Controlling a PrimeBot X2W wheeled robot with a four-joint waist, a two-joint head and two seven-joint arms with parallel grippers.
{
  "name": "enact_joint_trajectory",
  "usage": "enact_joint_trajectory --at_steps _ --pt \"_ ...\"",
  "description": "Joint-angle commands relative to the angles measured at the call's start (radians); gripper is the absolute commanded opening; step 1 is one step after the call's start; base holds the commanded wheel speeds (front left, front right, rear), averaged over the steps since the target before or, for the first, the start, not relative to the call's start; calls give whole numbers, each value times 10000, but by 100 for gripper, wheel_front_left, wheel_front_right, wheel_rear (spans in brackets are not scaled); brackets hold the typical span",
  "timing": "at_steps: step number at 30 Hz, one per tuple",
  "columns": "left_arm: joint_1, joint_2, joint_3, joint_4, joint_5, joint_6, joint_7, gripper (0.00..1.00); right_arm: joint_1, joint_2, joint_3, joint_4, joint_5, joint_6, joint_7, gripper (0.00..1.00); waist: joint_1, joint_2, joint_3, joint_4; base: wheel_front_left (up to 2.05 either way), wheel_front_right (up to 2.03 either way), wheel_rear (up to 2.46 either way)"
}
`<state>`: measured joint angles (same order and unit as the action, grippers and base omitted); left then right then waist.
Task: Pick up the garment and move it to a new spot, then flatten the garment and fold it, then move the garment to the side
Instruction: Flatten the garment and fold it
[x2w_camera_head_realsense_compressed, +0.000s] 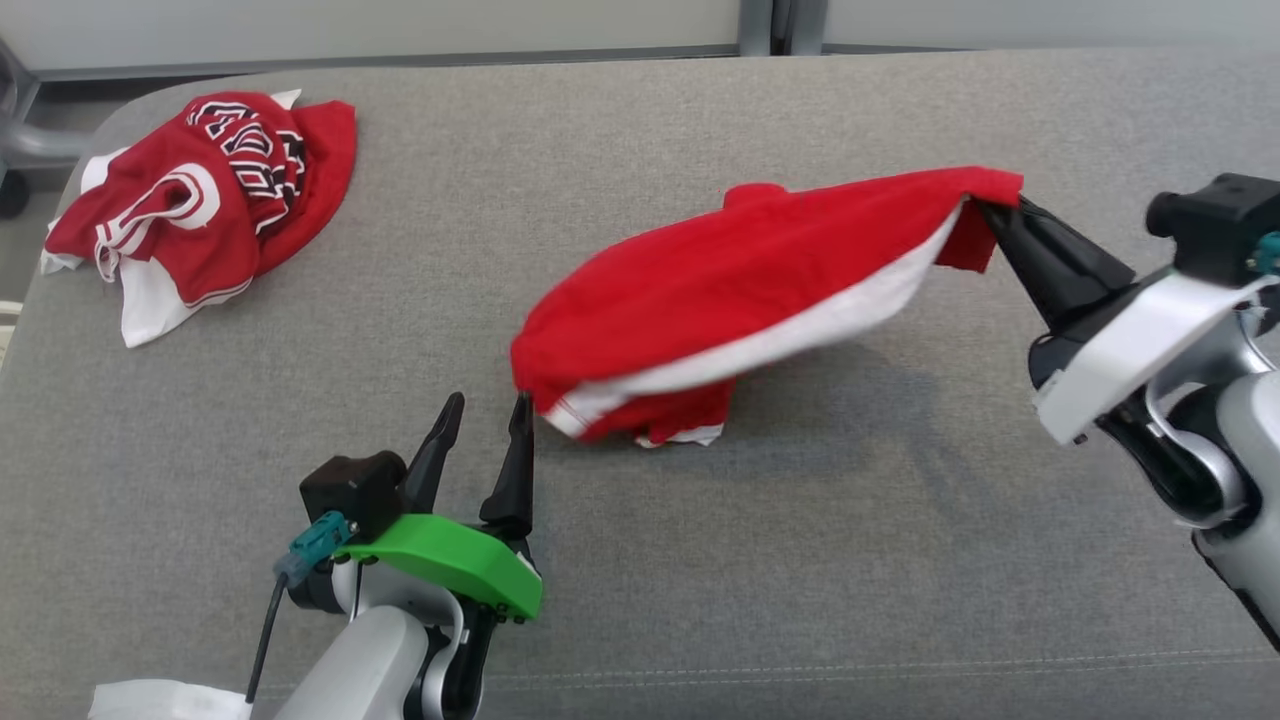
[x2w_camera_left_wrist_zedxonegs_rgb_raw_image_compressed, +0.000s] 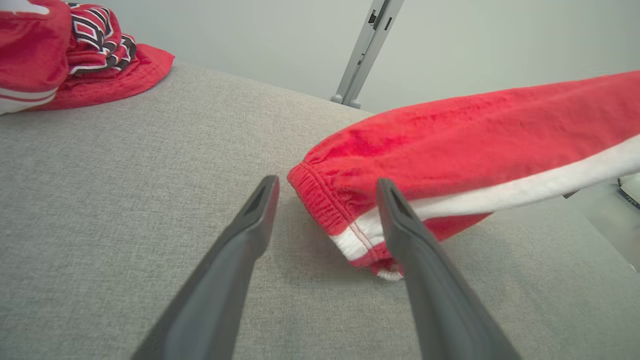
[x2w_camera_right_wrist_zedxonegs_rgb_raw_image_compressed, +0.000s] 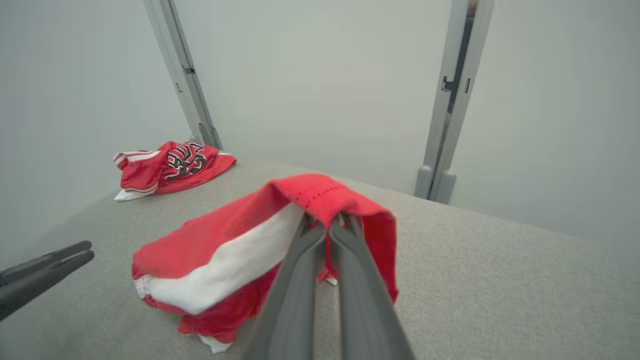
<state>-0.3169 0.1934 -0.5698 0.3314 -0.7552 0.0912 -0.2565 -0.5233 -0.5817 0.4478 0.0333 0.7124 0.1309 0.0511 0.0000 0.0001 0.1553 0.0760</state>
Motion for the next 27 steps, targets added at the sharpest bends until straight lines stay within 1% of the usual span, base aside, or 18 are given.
enact_joint_trajectory --at_steps 1,5,6,7,9,10,11,14,16,19,23,25,27 --pt "175 -7 30 44 -56 -62 -21 100 353 -111 -205 -351 135 -3 241 0 0 -1 -185 -161 0 0 0" --pt "267 -24 0 102 -120 -128 -27 100 1112 -323 -979 -1295 290 -3 1112 0 0 -1 -333 -296 0 0 0" --pt "262 -32 -5 105 -121 -130 -30 100 1366 -327 -1120 -1444 253 -3 1395 0 0 -1 -341 -323 0 0 0" --pt "262 -32 -5 105 -121 -130 -30 100 1366 -327 -1120 -1444 253 -3 1395 0 0 -1 -341 -323 0 0 0" --pt "234 -64 -14 94 -120 -156 -37 100 1768 -322 -1257 -1551 13 -3 1907 0 0 -1 -301 -360 0 0 0" --pt "140 -68 -41 75 -84 -196 -41 100 2000 -136 -1255 -1337 -72 -3 2233 0 0 -1 -202 -370 0 0 0" --pt "72 -70 -56 68 -61 -201 -41 100 2064 -138 -1205 -1103 -187 -3 2339 0 0 -1 -139 -354 0 0 0" --pt "-121 -117 -161 89 -5 -263 39 100 1891 32 -1007 -221 -191 -2 2405 0 0 -1 85 -250 0 0 0" --pt "-188 -172 -290 155 -9 -340 154 100 1667 -51 -822 476 -358 -3 2435 0 0 -1 232 -143 0 0 0" --pt "-365 -250 -440 264 -63 -546 327 100 1332 -75 -500 1345 -280 -3 2335 0 0 -1 447 6 0 0 0" --pt "-625 -433 -570 562 -316 -891 604 100 861 -258 92 2268 -355 -3 2152 0 0 -1 630 115 0 0 0" --pt "-925 -466 -603 869 -331 -1044 747 100 577 -368 469 2941 -402 -3 1875 0 0 -1 706 134 0 0 0" --pt "-1105 -486 -575 1008 -349 -1105 743 100 407 -399 729 3332 -466 -3 1625 0 0 -1 751 93 0 0 0"
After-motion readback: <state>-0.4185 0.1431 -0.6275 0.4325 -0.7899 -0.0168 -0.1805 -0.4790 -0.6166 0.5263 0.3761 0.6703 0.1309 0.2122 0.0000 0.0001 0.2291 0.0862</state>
